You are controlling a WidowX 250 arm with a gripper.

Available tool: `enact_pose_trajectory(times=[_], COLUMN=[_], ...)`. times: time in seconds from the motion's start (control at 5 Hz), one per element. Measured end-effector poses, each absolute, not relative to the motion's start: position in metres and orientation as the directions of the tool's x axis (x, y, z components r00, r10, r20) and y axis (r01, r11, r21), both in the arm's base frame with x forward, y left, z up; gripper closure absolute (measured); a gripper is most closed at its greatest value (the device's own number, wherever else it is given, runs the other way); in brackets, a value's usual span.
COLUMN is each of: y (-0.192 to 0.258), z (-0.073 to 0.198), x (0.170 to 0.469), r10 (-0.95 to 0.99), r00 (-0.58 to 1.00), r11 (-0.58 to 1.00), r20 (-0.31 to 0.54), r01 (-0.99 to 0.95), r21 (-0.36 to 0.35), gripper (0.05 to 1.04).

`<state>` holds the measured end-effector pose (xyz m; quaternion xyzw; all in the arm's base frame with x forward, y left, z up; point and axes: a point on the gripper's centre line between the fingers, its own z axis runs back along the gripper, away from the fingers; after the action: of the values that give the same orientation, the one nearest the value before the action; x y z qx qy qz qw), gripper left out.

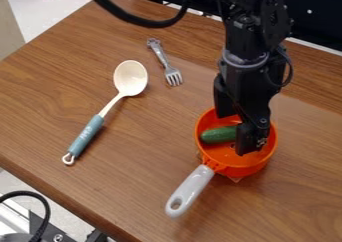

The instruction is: Put the cucumber that is in the orange pot on the table

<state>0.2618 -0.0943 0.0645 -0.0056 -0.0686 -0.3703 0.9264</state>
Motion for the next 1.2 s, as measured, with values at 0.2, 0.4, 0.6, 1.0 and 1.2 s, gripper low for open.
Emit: enact_pose_trajectory(times=[0.2, 0.4, 0.6, 1.0, 1.2], y=[-0.095, -0.094, -0.094, -0.094, -0.092], z=[0.059, 0.051, 0.046, 0.042, 0.042], x=[0.262, 0.261, 0.261, 0.262, 0.263], r10=[-0.683, -0.684, -0.683, -0.690, -0.688], r00=[0.720, 0.722, 0.724, 0.718, 0.720], r11=[0.728, 0.728, 0.729, 0.722, 0.724], r20=[0.124, 0.106, 0.099, 0.091, 0.089], r01=[0.685, 0.685, 0.684, 0.691, 0.689], r21=[0.034, 0.026, 0.022, 0.026, 0.024], gripper=[0.116, 0.178, 0.224, 0.748, 0.776])
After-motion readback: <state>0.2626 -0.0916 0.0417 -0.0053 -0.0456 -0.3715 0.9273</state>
